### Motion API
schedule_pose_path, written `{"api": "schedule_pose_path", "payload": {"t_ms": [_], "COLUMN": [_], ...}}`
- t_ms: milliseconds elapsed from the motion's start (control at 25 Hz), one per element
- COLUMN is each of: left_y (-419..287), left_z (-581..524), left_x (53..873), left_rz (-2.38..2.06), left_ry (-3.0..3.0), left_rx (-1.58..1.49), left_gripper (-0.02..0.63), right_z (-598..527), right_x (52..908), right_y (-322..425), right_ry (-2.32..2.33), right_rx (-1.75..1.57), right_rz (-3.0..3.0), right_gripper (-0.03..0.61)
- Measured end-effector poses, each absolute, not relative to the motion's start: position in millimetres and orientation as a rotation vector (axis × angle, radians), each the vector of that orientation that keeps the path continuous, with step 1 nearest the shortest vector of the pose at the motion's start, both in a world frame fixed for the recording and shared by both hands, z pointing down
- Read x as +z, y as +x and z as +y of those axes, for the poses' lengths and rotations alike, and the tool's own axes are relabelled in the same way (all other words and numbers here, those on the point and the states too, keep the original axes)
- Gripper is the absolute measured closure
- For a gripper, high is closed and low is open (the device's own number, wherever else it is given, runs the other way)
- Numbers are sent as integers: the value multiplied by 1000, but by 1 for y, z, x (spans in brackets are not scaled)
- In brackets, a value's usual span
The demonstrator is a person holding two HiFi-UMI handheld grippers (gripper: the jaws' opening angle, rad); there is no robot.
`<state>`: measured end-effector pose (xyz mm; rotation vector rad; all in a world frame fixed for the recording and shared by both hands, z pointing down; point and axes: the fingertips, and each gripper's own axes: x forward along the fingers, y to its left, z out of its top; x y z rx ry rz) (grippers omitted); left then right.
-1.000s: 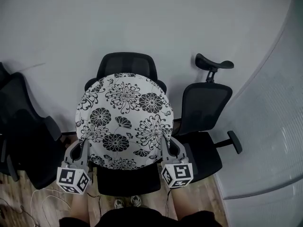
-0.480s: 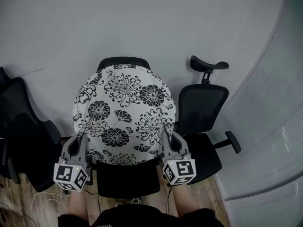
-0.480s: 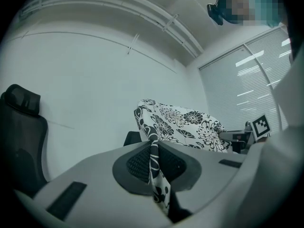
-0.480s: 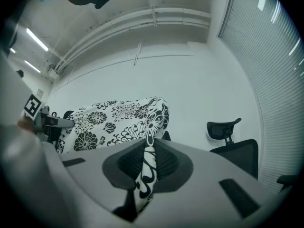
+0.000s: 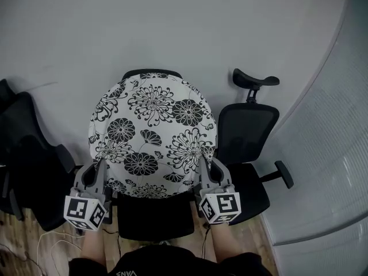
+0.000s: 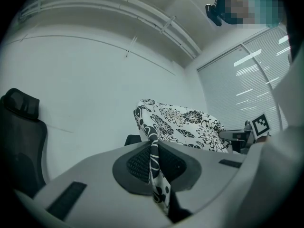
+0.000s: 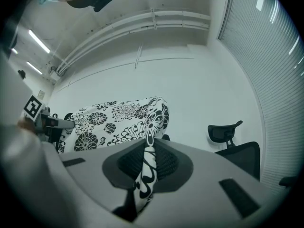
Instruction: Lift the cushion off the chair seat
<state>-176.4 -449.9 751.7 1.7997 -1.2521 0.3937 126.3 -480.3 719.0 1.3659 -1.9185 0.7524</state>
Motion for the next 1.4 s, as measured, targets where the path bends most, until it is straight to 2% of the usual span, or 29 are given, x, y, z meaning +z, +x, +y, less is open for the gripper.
{"api": "schedule_pose_path", "payload": {"t_ms": [1400], "left_y": [-179], "left_z": [-452], "left_x": [751], "left_rz": [-1257], "left_ry": [1789], "left_rx": [394], "left_gripper": [594], "right_z": [-479], "right_x": [722], "right_y": [126], "right_ry": [1359], "right_rx": [785], "right_rz": [-1895], "right_gripper": [540]}}
